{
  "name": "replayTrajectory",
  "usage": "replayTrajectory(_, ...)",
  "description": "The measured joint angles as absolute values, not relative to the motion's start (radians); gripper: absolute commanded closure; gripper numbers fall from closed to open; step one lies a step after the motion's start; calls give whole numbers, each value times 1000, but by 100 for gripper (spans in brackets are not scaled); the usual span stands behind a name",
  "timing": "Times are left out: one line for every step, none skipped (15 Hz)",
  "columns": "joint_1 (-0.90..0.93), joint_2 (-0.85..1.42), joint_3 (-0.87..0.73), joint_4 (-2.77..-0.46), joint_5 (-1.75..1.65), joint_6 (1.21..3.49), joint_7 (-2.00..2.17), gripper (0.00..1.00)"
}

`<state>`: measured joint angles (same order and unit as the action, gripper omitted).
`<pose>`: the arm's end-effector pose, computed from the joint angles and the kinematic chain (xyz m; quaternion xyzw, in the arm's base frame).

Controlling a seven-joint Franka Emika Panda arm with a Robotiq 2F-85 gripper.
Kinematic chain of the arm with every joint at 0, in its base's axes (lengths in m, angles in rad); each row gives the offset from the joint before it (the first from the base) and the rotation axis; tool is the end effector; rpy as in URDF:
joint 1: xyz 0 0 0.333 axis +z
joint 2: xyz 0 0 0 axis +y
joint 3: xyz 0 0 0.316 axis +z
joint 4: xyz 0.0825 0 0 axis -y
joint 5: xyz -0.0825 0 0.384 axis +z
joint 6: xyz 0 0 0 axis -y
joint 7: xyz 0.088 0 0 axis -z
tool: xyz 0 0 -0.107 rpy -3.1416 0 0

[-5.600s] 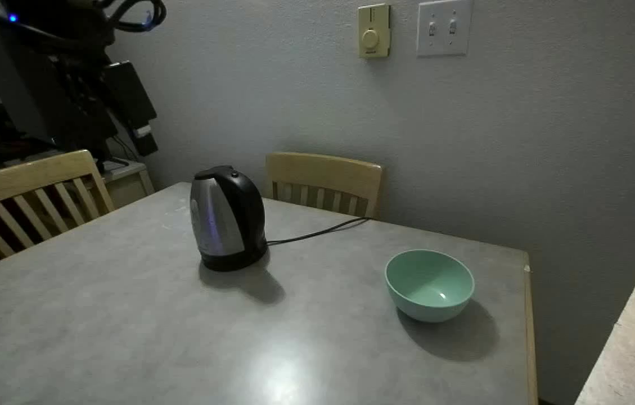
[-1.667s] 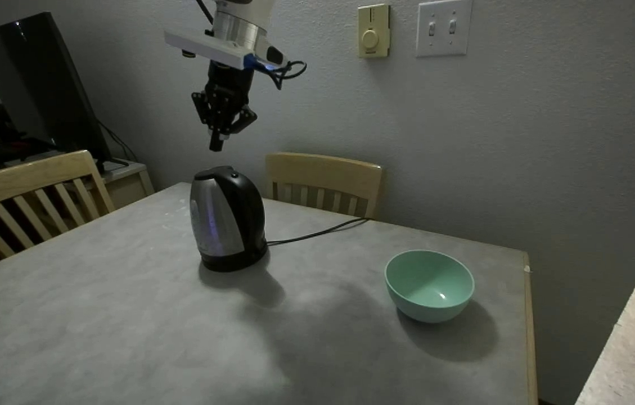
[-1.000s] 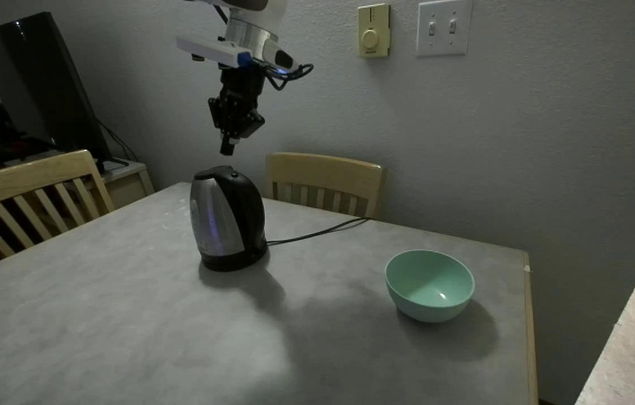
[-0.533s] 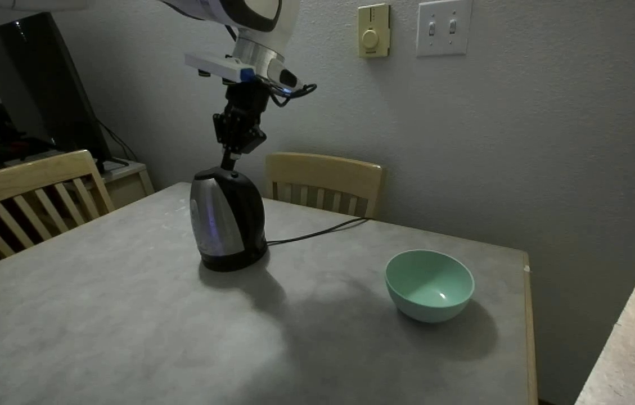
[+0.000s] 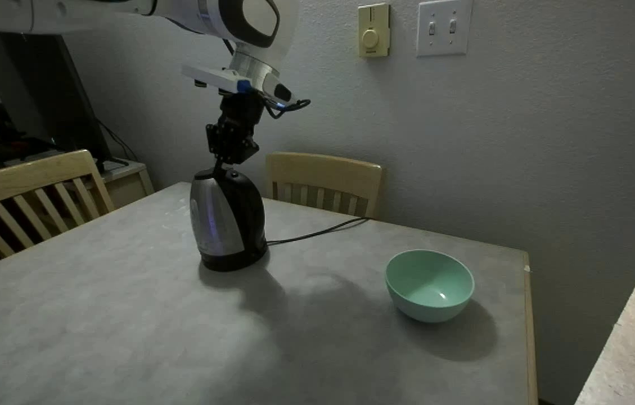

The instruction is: Press the button on the kettle

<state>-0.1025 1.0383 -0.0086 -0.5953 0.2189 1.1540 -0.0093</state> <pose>0.7304 -0.0491 0.3480 -0.9657 0.0288 0.2297 0.1175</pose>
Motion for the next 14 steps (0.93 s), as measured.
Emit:
replayTrajectory(-100,1040,-9,-591,217,1148,-9,100)
replayTrajectory(-98,1040,-9,-586,214,1142,-9,100)
replayTrajectory(-96,1040,-9,-579,210,1139,-9,100)
replayTrajectory(-95,1040,-9,-570,204,1139,-9,100)
replayTrajectory(-95,1040,-9,-558,198,1139,-9,100)
replayTrajectory(-95,1040,-9,-547,191,1139,-9,100)
replayTrajectory(-95,1039,-10,-535,184,1139,-9,100)
replayTrajectory(-96,1039,-12,-524,178,1139,-9,100)
replayTrajectory(-97,1038,-13,-514,171,1139,-9,100)
replayTrajectory(-98,1038,-14,-506,166,1139,-9,100)
replayTrajectory(-100,1038,-14,-501,162,1139,-9,100)
replayTrajectory(-102,1038,-14,-498,160,1139,-10,100)
replayTrajectory(-104,1038,-14,-497,158,1139,-11,100)
replayTrajectory(-105,1038,-14,-497,158,1139,-13,100)
